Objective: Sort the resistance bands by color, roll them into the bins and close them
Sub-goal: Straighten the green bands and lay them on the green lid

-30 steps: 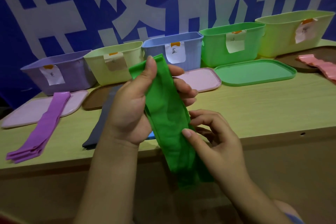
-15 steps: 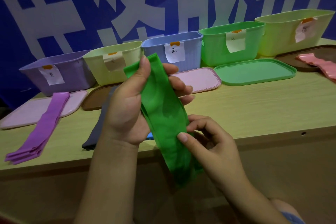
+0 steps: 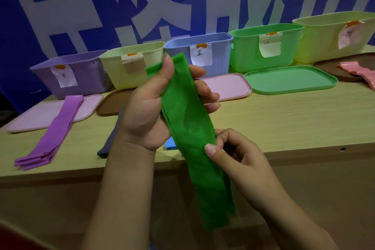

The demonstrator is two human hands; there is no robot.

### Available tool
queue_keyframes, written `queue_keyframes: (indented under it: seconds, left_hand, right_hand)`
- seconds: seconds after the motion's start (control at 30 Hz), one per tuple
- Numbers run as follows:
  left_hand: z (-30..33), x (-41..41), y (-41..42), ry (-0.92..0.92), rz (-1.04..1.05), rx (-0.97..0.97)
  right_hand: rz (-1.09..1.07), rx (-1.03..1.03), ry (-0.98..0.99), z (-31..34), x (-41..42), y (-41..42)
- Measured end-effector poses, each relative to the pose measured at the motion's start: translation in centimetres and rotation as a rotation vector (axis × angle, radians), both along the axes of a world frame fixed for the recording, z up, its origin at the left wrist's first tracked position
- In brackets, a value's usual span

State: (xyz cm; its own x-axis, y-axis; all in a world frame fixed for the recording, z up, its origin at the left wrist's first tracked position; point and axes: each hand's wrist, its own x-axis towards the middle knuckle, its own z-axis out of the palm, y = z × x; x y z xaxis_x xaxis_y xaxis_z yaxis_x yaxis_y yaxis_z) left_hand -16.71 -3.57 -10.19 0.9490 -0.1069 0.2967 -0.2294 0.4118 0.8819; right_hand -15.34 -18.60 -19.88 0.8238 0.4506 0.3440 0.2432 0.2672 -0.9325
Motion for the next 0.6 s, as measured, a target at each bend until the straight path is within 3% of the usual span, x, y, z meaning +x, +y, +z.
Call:
queue_keyframes:
  seconds: [0.3,0.43,0.6]
  left_hand:
    - [0.3,-0.1,0.0,0.025,0.019,0.017]
    - [0.7,0.0,0.4,0.012,0.003,0.019]
    - [1.1,0.3,-0.6,0.045,-0.046,0.098]
  right_hand:
    - [-0.061,0.05,0.019,-0.5,-0.2,0.6]
    - [0.189,0.087,0.105,-0.6,0.0,0.4]
    - [0.494,-0.099,0.129,0.1,0.8,0.7]
